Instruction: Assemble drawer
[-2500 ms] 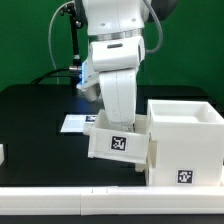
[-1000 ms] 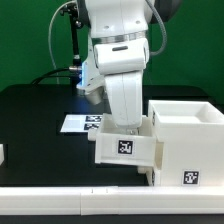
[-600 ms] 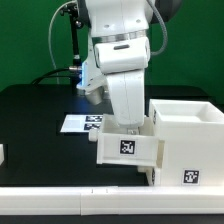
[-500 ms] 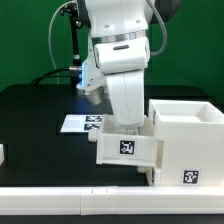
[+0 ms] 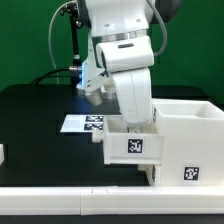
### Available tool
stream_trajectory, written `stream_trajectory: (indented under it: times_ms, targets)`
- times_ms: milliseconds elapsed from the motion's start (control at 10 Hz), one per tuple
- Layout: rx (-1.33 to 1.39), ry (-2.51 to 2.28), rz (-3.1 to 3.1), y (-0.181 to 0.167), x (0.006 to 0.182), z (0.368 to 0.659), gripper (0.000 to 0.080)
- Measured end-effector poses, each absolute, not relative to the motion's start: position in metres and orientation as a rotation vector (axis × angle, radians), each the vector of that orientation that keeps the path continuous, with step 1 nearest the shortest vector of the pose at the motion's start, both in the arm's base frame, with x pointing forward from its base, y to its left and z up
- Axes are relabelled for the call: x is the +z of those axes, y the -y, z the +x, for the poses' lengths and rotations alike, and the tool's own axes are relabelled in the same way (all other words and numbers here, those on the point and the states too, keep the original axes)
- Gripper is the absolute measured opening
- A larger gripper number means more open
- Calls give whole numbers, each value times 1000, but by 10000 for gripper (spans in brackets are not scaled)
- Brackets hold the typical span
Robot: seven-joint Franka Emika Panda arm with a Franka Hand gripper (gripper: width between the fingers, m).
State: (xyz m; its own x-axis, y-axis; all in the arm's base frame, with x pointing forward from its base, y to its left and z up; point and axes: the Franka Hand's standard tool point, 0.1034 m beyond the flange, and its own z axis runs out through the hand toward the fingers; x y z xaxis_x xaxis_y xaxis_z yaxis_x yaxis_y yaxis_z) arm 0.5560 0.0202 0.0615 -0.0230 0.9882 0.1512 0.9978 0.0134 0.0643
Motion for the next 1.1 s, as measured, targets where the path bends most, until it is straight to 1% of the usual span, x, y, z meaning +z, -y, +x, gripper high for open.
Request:
stream_trajectory:
  times_ms: [300,600,1100]
  targets:
    - [-225,2181,-2152,-22,61,556,36]
    - [-212,2127,-2189,-33,61,557,36]
    - [-205,2089,-2220,-32,59,553,36]
